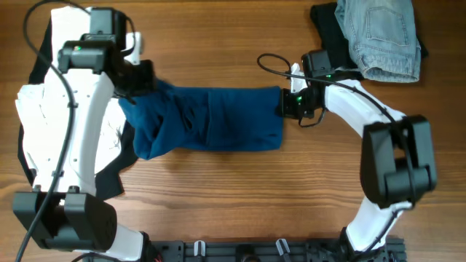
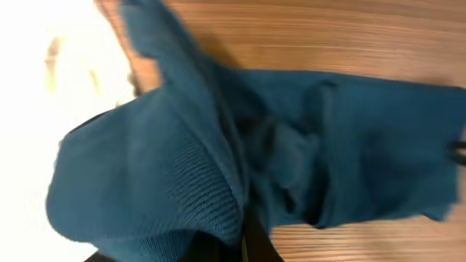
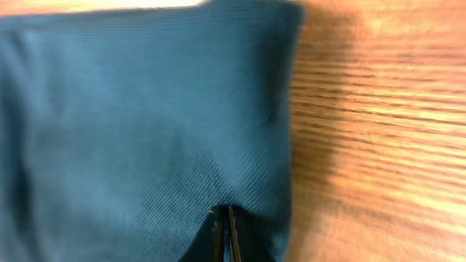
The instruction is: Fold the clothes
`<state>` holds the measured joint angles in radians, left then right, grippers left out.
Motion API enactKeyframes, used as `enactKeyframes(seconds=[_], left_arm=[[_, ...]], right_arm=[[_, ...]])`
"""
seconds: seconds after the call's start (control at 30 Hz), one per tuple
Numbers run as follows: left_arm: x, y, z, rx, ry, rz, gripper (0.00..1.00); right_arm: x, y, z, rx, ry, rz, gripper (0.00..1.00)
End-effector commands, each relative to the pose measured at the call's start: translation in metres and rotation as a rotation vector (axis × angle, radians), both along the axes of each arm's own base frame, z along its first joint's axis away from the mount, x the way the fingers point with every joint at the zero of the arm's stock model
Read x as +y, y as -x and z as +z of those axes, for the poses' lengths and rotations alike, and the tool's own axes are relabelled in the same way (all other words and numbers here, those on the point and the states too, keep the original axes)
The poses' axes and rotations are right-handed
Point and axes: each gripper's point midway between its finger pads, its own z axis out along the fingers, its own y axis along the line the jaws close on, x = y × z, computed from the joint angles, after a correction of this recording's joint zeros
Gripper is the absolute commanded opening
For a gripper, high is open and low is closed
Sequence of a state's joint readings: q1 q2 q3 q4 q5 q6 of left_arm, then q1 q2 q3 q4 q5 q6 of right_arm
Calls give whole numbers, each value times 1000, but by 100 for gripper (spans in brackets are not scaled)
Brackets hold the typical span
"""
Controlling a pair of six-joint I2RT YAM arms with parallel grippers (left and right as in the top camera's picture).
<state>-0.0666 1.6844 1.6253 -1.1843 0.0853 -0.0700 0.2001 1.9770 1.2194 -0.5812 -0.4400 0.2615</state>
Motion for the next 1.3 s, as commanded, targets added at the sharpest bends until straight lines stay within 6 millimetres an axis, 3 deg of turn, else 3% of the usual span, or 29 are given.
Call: enactKeyframes(seconds=[0.0,0.1,0.17,0.4,0.5,0.63,0.73,0.8,0.9,1.0,1.03,1.07,1.1,1.13,1.27], left_arm=[[-56,-3,22,-61,151,-87,4],[-99,-4,25,-83,206,-142,4],[-117,-5,22,-84,221,-154,4],[-218,3,-31,15,300,-300,4],[-255,4,-40,9,355,-340,4],[-292,12,-39,-31,387,-403,4],[-302,17,-38,-50,381,-427,4],[-303,18,-38,-52,374,-429,4],[-304,18,-38,-54,375,-430,4],[-304,16,-38,-60,375,-429,6],[-305,16,-38,-61,376,-430,15],[-306,16,-39,-62,377,-432,33],[-308,16,-40,-64,378,-436,82],[-311,17,-41,-63,378,-441,100],[-313,17,-39,-72,384,-447,100]], right_arm=[[6,5,-15,54,-30,-16,4],[11,2,-11,42,-65,-9,4],[11,2,-11,41,-65,-9,4],[13,0,-10,31,-77,-6,4],[13,0,-10,32,-77,-7,4],[13,-4,-6,25,-112,-11,4],[10,-22,20,-29,-224,-29,4],[0,-37,50,-92,-292,-47,4],[-31,-57,114,-237,-385,-90,4],[-62,-61,171,-375,-414,-130,4],[-68,-60,180,-397,-411,-139,4],[-73,-58,189,-417,-408,-146,4],[-78,-56,197,-436,-405,-154,4],[-82,-54,203,-447,-402,-161,6],[-89,-49,205,-446,-392,-172,13]])
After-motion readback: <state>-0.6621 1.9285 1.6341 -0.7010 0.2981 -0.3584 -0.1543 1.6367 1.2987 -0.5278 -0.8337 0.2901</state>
